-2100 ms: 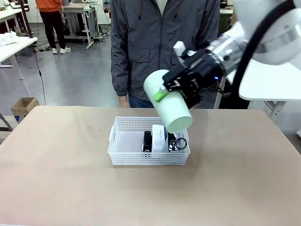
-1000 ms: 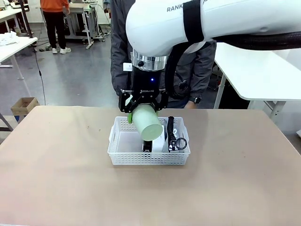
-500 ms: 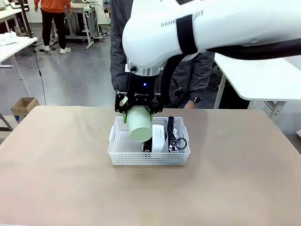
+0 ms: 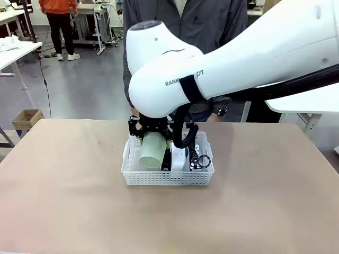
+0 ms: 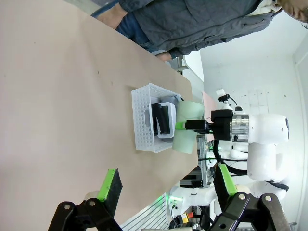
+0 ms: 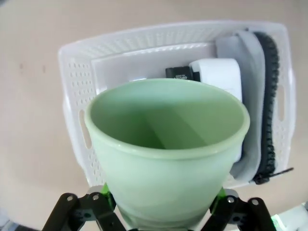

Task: Efficiently arrange items inside the basket to fit them all.
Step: Pick up the Reusable plastic cup and place it inside the Organizing basket.

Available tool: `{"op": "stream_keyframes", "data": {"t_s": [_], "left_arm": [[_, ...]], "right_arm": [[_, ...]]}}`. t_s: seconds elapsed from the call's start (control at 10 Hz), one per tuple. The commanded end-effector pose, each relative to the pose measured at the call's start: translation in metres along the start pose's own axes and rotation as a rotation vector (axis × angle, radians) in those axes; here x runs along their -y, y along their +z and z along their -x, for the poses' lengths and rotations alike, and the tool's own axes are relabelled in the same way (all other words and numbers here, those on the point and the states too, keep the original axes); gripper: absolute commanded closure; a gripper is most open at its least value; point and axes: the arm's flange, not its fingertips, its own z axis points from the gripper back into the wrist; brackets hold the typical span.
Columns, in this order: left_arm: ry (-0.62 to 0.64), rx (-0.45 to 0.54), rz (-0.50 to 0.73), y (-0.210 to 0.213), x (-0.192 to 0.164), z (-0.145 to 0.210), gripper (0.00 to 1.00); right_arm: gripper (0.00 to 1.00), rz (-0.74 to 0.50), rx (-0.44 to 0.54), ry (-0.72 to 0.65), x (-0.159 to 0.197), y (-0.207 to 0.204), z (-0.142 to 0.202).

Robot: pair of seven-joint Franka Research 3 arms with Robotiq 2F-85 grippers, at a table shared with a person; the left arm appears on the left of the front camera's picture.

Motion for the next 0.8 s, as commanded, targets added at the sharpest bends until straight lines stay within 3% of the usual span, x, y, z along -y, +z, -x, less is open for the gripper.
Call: {"op": "stream_keyframes", "data": {"t_s": [0.0,0.7], "left_arm": [[-0.004,0.012,0.022,0.0,0.003,0.0,0.0],[-0.004,0.012,0.022,0.0,0.003,0.0,0.0]], "right_arm": [[0.15,0.018,0.004,0.027,-0.014,-0.008,-0.012],[0.15,0.045,-0.106,0.138,-0.033,-0.056,-0.016]]}}
